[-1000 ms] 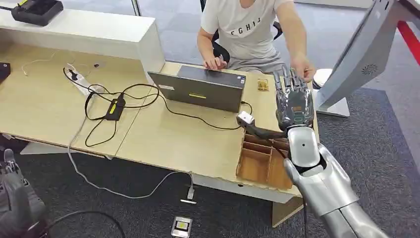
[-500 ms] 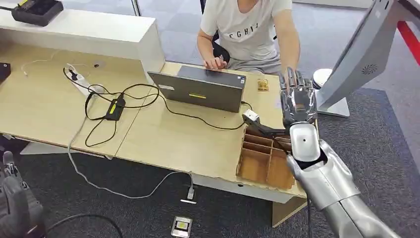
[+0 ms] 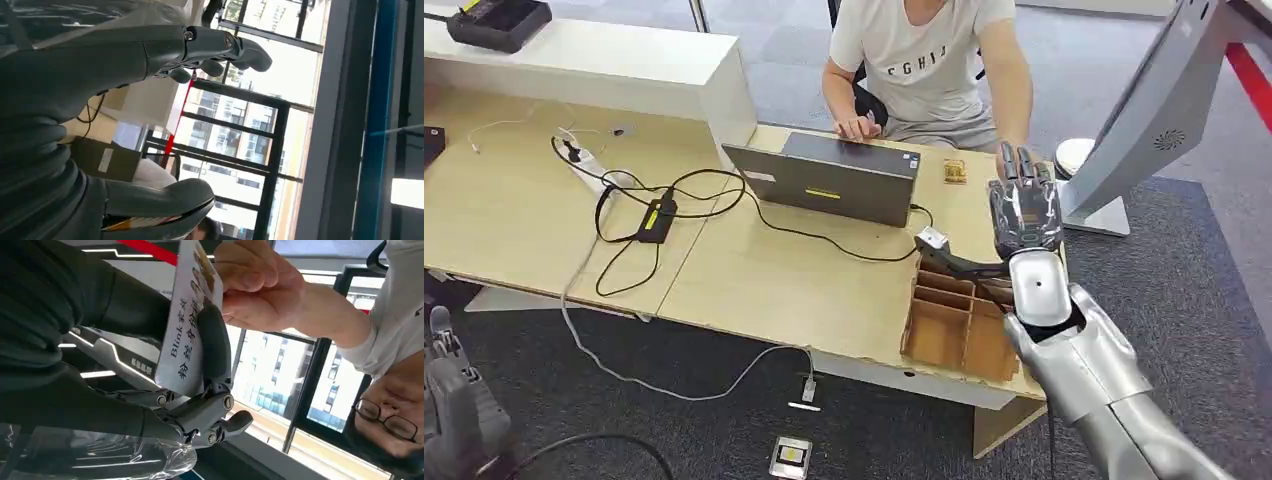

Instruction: Pass the card to the sensor for recognition and then transmit it.

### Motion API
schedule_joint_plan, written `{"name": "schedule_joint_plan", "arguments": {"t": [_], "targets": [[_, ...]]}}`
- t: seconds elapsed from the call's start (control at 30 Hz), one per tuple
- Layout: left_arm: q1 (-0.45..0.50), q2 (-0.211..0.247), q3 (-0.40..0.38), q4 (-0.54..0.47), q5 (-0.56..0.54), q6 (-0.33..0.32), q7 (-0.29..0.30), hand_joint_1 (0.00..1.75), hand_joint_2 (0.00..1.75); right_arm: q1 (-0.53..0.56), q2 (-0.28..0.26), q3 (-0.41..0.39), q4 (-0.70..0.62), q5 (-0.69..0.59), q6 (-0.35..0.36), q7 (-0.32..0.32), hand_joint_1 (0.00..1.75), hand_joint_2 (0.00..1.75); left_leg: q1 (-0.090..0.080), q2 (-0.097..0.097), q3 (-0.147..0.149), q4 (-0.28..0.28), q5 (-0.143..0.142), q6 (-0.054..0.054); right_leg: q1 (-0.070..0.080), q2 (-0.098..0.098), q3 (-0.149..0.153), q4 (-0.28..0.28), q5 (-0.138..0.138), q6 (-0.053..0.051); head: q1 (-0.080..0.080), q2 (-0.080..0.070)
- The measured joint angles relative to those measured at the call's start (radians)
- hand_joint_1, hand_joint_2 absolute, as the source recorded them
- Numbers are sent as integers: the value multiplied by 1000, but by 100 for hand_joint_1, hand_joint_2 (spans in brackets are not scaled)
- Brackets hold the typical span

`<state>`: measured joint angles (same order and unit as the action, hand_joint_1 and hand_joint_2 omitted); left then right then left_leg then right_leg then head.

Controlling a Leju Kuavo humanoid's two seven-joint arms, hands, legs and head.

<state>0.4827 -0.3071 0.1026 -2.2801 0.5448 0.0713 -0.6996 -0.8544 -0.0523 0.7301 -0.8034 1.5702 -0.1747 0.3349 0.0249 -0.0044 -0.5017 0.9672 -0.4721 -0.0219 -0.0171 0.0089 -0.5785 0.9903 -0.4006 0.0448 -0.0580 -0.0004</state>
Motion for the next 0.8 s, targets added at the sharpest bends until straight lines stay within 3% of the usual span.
{"name": "schedule_joint_plan", "arguments": {"t": [0.2,0.37,0.7,0.8], "targets": [[1,5,0,0,10,0,0,0,175,31,-19,-10,-8,-28,-3,-2,175,175,0,0,1,0,0,0,0,0,0,0,0,0,0,0],[-1,26,-3,1,30,10,0,0,175,121,-76,-56,-82,-105,-42,18,175,175,0,0,1,1,0,0,0,0,0,-1,0,0,0,0],[-4,61,-8,2,31,-2,0,0,175,351,-210,-261,-329,-270,-130,42,175,175,-1,0,2,1,-2,1,0,0,0,-1,0,0,0,0],[-7,83,-24,3,41,25,0,0,175,396,-241,-330,-387,-321,-182,39,175,175,-1,0,1,0,-2,1,0,0,0,-1,0,0,0,0]]}}
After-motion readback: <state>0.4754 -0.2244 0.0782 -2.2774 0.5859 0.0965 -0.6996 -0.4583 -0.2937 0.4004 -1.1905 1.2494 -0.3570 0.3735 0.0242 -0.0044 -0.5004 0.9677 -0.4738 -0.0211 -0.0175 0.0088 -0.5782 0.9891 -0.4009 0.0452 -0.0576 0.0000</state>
